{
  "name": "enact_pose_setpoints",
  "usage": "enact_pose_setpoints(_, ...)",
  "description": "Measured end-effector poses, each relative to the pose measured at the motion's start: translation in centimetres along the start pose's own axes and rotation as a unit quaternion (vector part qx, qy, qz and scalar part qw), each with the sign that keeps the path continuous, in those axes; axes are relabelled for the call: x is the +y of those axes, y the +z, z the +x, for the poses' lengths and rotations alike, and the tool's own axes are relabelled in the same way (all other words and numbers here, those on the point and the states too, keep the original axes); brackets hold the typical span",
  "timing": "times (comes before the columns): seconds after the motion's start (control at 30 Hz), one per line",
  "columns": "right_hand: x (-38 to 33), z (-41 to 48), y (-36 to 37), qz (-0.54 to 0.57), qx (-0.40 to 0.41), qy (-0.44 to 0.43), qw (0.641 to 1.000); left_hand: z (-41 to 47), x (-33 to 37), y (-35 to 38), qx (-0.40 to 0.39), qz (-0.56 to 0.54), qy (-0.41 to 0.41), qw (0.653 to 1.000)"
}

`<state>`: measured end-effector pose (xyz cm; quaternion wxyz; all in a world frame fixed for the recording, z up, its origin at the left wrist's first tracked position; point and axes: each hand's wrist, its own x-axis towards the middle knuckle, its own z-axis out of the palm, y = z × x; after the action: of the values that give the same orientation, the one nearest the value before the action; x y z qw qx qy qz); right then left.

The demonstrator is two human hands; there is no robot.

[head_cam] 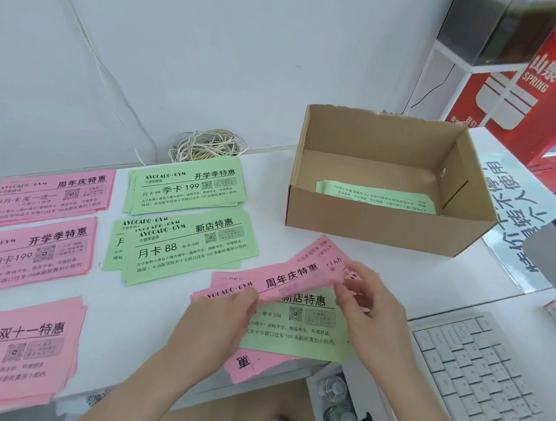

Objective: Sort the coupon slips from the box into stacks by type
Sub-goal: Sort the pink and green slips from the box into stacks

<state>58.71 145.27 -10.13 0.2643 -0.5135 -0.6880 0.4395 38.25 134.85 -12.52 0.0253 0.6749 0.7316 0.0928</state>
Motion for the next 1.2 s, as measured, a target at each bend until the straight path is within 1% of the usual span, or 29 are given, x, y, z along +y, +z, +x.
enact_pose_setpoints(0.03,0.4,0.0,-0.1,-0.018,-0.029,0.018,0.999,0.2,-0.2,-0.3,-0.008,-0.018,-0.042,0.999)
enact_pose_setpoints(0.1,1.0,-0.2,-0.2,-0.079,-0.086,0.04,0.992,0.6,-0.9,-0.9,-0.035,-0.111,-0.151,0.982)
enact_pose_setpoints(0.13,1.3,-0.2,-0.2,-0.099,-0.102,0.047,0.989,0.6,-1.2,-1.1,-0.028,-0.167,-0.189,0.967)
enact_pose_setpoints(0.17,1.3,-0.2,-0.3,-0.105,-0.109,0.049,0.987,0.6,-1.3,-1.5,-0.014,-0.209,-0.211,0.955)
enact_pose_setpoints(0.2,1.0,-0.1,-0.4,-0.095,-0.113,0.055,0.987,0.4,-1.1,-2.3,0.003,-0.21,-0.201,0.957)
enact_pose_setpoints(0.23,0.6,0.0,-0.6,-0.06,-0.111,0.067,0.99,0.2,-0.9,-2.8,0.03,-0.157,-0.153,0.975)
enact_pose_setpoints(0.27,0.1,0.3,-0.8,-0.003,-0.106,0.097,0.99,0.0,-0.5,-3.2,0.041,-0.099,-0.097,0.989)
enact_pose_setpoints(0.33,-1.1,0.6,-1.5,0.127,-0.113,0.181,0.969,-0.8,0.7,-3.4,0.042,-0.025,-0.006,0.999)
enact_pose_setpoints(0.37,-1.6,0.7,-1.9,0.156,-0.129,0.204,0.958,-1.2,1.3,-2.9,0.031,0.003,0.034,0.999)
enact_pose_setpoints(0.4,-1.8,0.7,-2.2,0.149,-0.157,0.199,0.956,-1.6,1.7,-2.0,0.019,0.033,0.068,0.997)
enact_pose_setpoints(0.43,-1.7,0.8,-2.4,0.124,-0.183,0.185,0.958,-1.8,2.0,-1.2,-0.015,0.059,0.08,0.995)
enact_pose_setpoints(0.5,-1.6,0.6,-2.2,0.085,-0.213,0.166,0.959,-2.4,2.2,0.4,-0.102,0.089,0.071,0.988)
enact_pose_setpoints(0.6,-1.0,0.7,-1.7,0.037,-0.194,0.156,0.968,-2.6,2.2,0.8,-0.145,0.07,0.053,0.985)
enact_pose_setpoints(0.67,-0.6,0.6,-1.3,-0.013,-0.19,0.152,0.97,-2.5,2.1,0.8,-0.122,0.05,0.075,0.988)
enact_pose_setpoints(0.73,-0.3,0.4,-0.9,-0.047,-0.192,0.143,0.97,-2.4,1.7,0.4,-0.116,0.006,0.081,0.99)
enact_pose_setpoints(0.8,-0.4,0.4,-0.8,-0.029,-0.186,0.141,0.972,-2.3,1.8,-0.8,-0.121,-0.027,0.065,0.99)
enact_pose_setpoints(0.87,-0.6,0.7,-1.2,0.015,-0.176,0.145,0.974,-2.5,1.2,-1.2,-0.112,-0.057,0.029,0.992)
enact_pose_setpoints(0.9,-0.8,0.9,-1.4,0.031,-0.174,0.144,0.974,-2.9,0.8,-1.5,-0.123,-0.09,-0.013,0.988)
enact_pose_setpoints(0.93,-1.1,1.2,-1.5,0.046,-0.173,0.14,0.974,-3.0,0.5,-2.0,-0.115,-0.123,-0.047,0.984)
enact_pose_setpoints(0.97,-1.4,1.4,-1.6,0.063,-0.174,0.136,0.973,-3.2,0.1,-2.5,-0.079,-0.144,-0.082,0.983)
enact_pose_setpoints(1.0,-1.8,1.7,-1.6,0.081,-0.176,0.129,0.972,-3.4,-0.2,-3.0,-0.022,-0.172,-0.12,0.978)
enact_pose_setpoints(1.03,-2.2,1.9,-1.5,0.101,-0.18,0.124,0.971,-3.6,-0.5,-3.9,0.028,-0.209,-0.18,0.961)
enact_pose_setpoints(1.07,-2.8,2.1,-1.3,0.118,-0.186,0.118,0.968,-3.6,-0.8,-4.8,0.063,-0.258,-0.251,0.931)
enact_pose_setpoints(1.13,-4.2,2.5,-0.2,0.143,-0.2,0.106,0.963,-4.1,-1.8,-6.4,0.096,-0.388,-0.382,0.833)
enact_pose_setpoints(1.17,-4.7,2.6,0.3,0.156,-0.203,0.104,0.961,-4.3,-2.3,-7.0,0.102,-0.439,-0.415,0.79)
enact_pose_setpoints(1.2,-5.2,2.7,0.7,0.172,-0.207,0.103,0.958,-4.6,-2.7,-7.5,0.103,-0.463,-0.429,0.769)
